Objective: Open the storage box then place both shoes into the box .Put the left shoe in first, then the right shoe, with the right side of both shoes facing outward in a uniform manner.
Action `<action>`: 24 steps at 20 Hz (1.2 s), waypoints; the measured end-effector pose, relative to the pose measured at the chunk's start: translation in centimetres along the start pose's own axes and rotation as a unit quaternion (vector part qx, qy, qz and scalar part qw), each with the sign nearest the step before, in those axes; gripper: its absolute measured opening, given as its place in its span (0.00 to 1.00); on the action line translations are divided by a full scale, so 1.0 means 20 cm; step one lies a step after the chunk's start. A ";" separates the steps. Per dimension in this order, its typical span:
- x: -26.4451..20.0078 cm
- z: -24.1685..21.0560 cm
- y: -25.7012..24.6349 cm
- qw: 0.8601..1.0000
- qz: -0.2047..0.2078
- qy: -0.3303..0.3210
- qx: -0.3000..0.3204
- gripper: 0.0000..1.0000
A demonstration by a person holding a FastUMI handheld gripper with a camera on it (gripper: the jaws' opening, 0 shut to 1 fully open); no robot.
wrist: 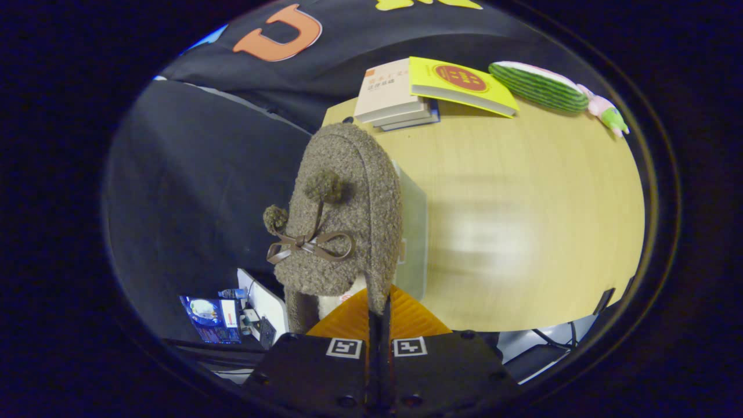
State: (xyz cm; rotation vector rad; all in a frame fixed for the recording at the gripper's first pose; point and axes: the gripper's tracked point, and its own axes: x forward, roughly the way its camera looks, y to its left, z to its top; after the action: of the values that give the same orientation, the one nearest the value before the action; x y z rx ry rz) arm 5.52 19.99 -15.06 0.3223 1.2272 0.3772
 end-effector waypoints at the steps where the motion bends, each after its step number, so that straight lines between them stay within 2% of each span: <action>1: 0.05 -0.01 0.04 1.000 -0.006 0.008 0.001 0.06; 4: 0.20 -0.05 0.09 0.999 -0.031 0.036 0.003 0.07; 10: 0.38 -0.04 0.00 0.995 -0.082 0.040 0.026 0.06; 15: 0.44 -0.05 -0.04 0.994 -0.088 0.031 0.065 0.08; 18: 0.44 -0.04 -0.02 0.995 -0.076 0.020 0.069 0.22; 19: 0.42 -0.03 -0.01 0.995 -0.072 0.011 0.063 0.24; 20: 0.41 -0.02 0.00 0.996 -0.067 -0.001 0.057 0.41; 22: 0.35 0.01 0.00 0.996 -0.066 -0.030 0.048 0.65; 24: 0.26 0.03 0.01 0.995 -0.067 -0.064 0.034 0.84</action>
State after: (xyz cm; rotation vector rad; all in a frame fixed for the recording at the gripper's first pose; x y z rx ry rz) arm 7.60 22.40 -19.22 0.3158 1.1305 0.1963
